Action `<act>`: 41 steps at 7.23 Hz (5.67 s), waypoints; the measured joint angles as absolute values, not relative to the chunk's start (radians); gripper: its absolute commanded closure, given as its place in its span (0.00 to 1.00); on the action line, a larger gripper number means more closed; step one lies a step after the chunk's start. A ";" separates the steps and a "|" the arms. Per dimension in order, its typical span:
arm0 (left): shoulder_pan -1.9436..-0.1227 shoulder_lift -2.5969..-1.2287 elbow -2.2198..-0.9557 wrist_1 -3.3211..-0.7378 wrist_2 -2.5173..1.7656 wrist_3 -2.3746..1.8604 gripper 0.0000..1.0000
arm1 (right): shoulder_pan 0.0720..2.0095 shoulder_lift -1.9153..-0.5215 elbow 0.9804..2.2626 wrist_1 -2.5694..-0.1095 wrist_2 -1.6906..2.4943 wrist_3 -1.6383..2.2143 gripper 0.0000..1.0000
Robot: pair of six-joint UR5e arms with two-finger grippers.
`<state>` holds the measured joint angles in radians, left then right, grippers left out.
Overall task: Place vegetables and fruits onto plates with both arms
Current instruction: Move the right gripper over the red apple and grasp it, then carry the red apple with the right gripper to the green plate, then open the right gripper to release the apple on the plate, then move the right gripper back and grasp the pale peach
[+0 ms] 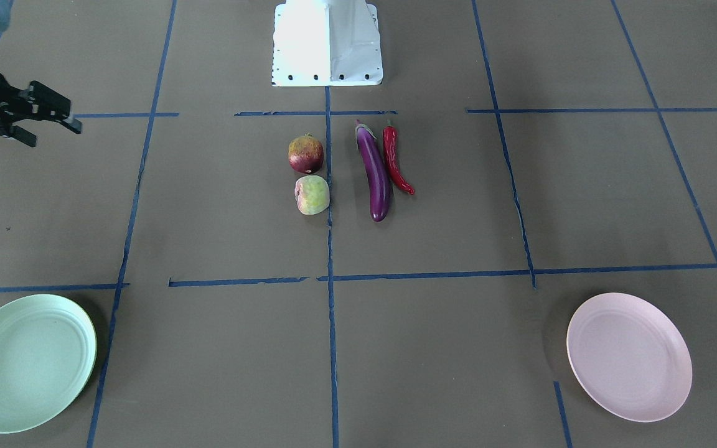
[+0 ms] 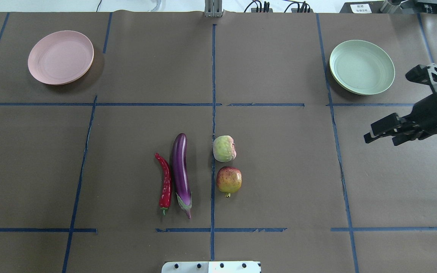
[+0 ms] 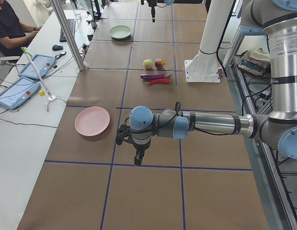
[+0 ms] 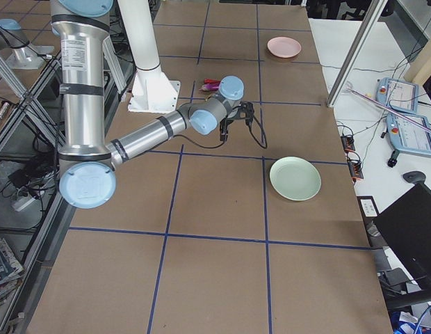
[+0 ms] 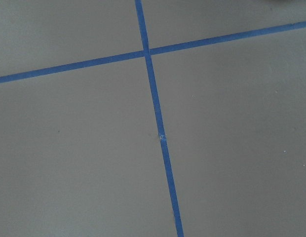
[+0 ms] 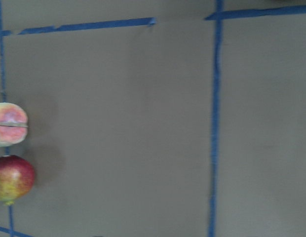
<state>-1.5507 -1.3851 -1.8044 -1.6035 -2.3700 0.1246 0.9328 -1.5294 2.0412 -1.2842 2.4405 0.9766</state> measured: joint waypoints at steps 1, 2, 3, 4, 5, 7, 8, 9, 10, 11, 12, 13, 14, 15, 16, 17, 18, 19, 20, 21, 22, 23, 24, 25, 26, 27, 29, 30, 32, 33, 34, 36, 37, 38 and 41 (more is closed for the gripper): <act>-1.550 -1.386 -1.803 -1.609 -2.370 0.125 0.00 | 0.831 -1.431 2.039 -1.289 2.384 1.128 0.00; -1.550 -1.387 -1.803 -1.612 -2.370 0.126 0.00 | 0.720 -1.345 2.031 -1.295 2.286 1.246 0.00; -1.549 -1.388 -1.804 -1.613 -2.370 0.125 0.00 | 0.613 -1.257 2.015 -1.332 2.156 1.316 0.00; -1.549 -1.390 -1.804 -1.614 -2.370 0.125 0.00 | 0.534 -1.155 1.986 -1.416 2.047 1.347 0.01; -1.548 -1.392 -1.805 -1.614 -2.370 0.125 0.00 | 0.480 -1.058 1.944 -1.503 1.965 1.355 0.01; -1.544 -1.392 -1.806 -1.633 -2.370 0.124 0.00 | 0.398 -0.953 1.844 -1.576 1.797 1.348 0.04; -1.544 -1.392 -1.807 -1.642 -2.371 0.123 0.00 | 0.377 -0.907 1.769 -1.585 1.748 1.340 0.04; -1.543 -1.391 -1.807 -1.645 -2.371 0.123 0.00 | 0.363 -0.882 1.713 -1.588 1.727 1.331 0.07; -1.543 -1.390 -1.807 -1.647 -2.372 0.123 0.00 | 0.355 -0.873 1.690 -1.607 1.720 1.317 0.07; -1.543 -1.388 -1.806 -1.647 -2.379 0.123 0.00 | 0.349 -0.858 1.684 -1.655 1.720 1.295 0.07; -1.542 -1.386 -1.806 -1.646 -2.391 0.123 0.00 | 0.347 -0.842 1.682 -1.702 1.719 1.271 0.07; -1.542 -1.386 -1.805 -1.646 -2.398 0.122 0.00 | 0.345 -0.837 1.681 -1.723 1.718 1.257 0.07; -1.542 -1.385 -1.805 -1.646 -2.404 0.122 0.00 | 0.339 -0.839 1.679 -1.731 1.717 1.250 0.06; -1.542 -1.385 -1.804 -1.646 -2.412 0.121 0.00 | 0.330 -0.842 1.675 -1.732 1.715 1.250 0.05; -1.543 -1.385 -1.803 -1.646 -2.419 0.121 0.00 | 0.321 -0.840 1.670 -1.730 1.713 1.254 0.06; -1.543 -1.384 -1.803 -1.646 -2.422 0.121 0.00 | 0.316 -0.841 1.667 -1.727 1.712 1.255 0.36; -1.543 -1.384 -1.803 -1.646 -2.423 0.121 0.00 | 0.311 -0.846 1.669 -1.725 1.712 1.253 0.84; -1.543 -1.384 -1.804 -1.646 -2.424 0.121 0.00 | 0.317 -0.854 1.681 -1.724 1.714 1.251 0.98; -1.543 -1.384 -1.805 -1.646 -2.425 0.121 0.00 | 0.337 -0.871 1.711 -1.726 1.721 1.249 1.00; -1.543 -1.384 -1.806 -1.646 -2.425 0.120 0.00 | 0.369 -0.914 1.769 -1.731 1.733 1.248 1.00; -1.543 -1.384 -1.807 -1.646 -2.425 0.118 0.00 | 0.405 -0.983 1.848 -1.734 1.752 1.237 1.00; -1.543 -1.384 -1.807 -1.646 -2.425 0.114 0.00 | 0.448 -1.069 1.924 -1.735 1.772 1.193 1.00; -1.543 -1.384 -1.807 -1.646 -2.425 0.113 0.00 | 0.505 -1.139 1.965 -1.736 1.782 1.114 1.00; -1.543 -1.384 -1.807 -1.646 -2.425 0.112 0.00 | 0.583 -1.169 1.954 -1.738 1.785 1.017 1.00; -1.543 -1.384 -1.807 -1.646 -2.425 0.112 0.00 | 0.686 -1.178 1.900 -1.736 1.790 0.897 1.00; -1.543 -1.384 -1.807 -1.646 -2.425 0.112 0.00 | 0.792 -1.167 1.815 -1.730 1.803 0.773 0.99; -1.543 -1.383 -1.807 -1.646 -2.425 0.112 0.00 | 0.967 -1.063 1.543 -1.684 1.820 0.598 0.98; -1.543 -1.382 -1.808 -1.646 -2.432 0.112 0.00 | 1.002 -1.023 1.418 -1.598 1.823 0.574 0.36; -1.543 -1.374 -1.810 -1.647 -2.452 0.112 0.00 | 1.020 -1.007 1.316 -1.479 1.830 0.559 0.00; -1.543 -1.372 -1.811 -1.647 -2.455 0.112 0.00 | 1.024 -1.012 1.317 -1.462 1.847 0.556 0.00; -1.543 -1.371 -1.813 -1.647 -2.455 0.111 0.00 | 1.026 -1.027 1.341 -1.455 1.888 0.555 0.00; -1.543 -1.371 -1.815 -1.650 -2.456 0.094 0.00 | 1.016 -1.091 1.510 -1.487 2.001 0.573 0.00; -1.543 -1.370 -1.816 -1.653 -2.456 0.088 0.00 | 0.968 -1.129 1.643 -1.526 2.047 0.634 0.00; -1.543 -1.370 -1.815 -1.654 -2.456 0.086 0.00 | 0.874 -1.142 1.752 -1.551 2.060 0.776 0.00; -1.542 -1.371 -1.815 -1.655 -2.457 0.078 0.00 | 0.569 -1.040 1.858 -1.567 1.864 1.163 0.05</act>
